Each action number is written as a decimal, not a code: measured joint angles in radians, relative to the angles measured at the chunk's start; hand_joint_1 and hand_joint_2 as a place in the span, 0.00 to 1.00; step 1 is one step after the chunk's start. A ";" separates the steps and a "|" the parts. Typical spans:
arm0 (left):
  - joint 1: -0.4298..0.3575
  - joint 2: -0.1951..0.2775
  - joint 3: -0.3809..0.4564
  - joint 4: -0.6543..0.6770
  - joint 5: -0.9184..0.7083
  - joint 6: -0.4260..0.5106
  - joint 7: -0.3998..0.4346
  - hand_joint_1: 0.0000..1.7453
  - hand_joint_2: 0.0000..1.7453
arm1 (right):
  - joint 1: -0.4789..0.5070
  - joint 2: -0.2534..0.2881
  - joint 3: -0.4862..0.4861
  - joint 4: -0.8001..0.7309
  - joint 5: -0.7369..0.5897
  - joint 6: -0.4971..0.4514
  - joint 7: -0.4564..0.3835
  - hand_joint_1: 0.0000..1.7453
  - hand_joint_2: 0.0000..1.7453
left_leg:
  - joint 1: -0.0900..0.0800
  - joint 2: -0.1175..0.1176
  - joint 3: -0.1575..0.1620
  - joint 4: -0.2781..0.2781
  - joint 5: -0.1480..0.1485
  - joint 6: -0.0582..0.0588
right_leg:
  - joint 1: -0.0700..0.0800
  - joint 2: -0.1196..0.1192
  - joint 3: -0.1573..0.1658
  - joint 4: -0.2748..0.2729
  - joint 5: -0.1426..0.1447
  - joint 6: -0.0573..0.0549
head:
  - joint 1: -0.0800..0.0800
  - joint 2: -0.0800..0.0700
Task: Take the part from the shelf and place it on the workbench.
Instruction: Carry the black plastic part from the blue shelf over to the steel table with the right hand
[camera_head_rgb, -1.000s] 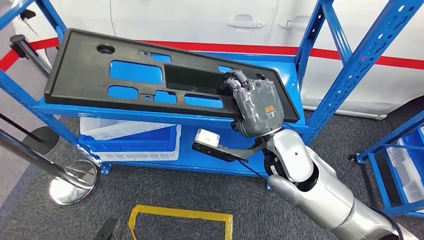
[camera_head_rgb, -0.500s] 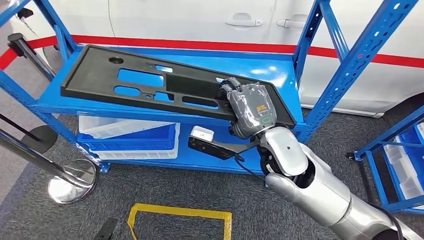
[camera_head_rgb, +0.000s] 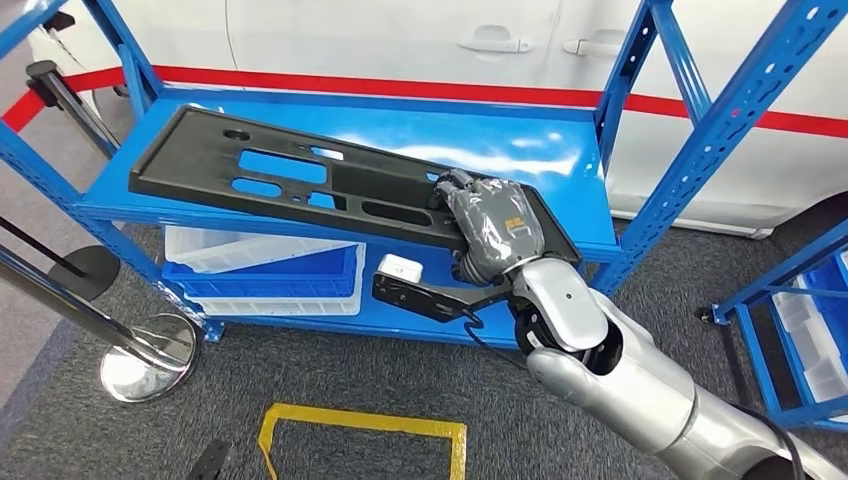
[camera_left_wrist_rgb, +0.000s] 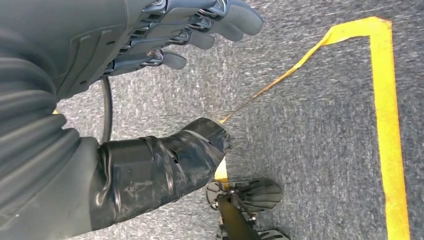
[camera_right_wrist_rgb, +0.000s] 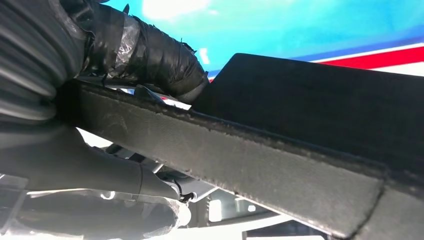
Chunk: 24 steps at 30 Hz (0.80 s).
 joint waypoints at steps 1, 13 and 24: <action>0.001 0.000 0.000 0.000 0.001 0.001 0.001 0.00 1.00 | 0.000 0.000 0.000 0.001 0.000 0.000 0.001 1.00 1.00 | 0.000 0.000 -0.002 0.000 0.002 -0.004 | 0.000 0.001 -0.001 -0.005 0.003 -0.003 | 0.000 0.000; 0.007 0.000 0.008 0.000 0.040 -0.007 0.021 0.00 1.00 | -0.019 0.002 0.013 0.008 -0.088 0.024 0.030 1.00 1.00 | 0.019 -0.001 -0.051 0.118 -0.036 -0.042 | -0.006 -0.003 0.003 -0.015 0.015 -0.021 | -0.007 0.000; 0.001 0.000 0.010 0.000 0.029 0.001 0.031 0.00 1.00 | -0.039 -0.002 0.014 0.018 -0.075 -0.014 0.052 1.00 1.00 | 0.008 0.003 -0.015 -0.023 0.039 0.016 | -0.005 -0.001 -0.088 0.220 -0.138 0.018 | -0.002 0.000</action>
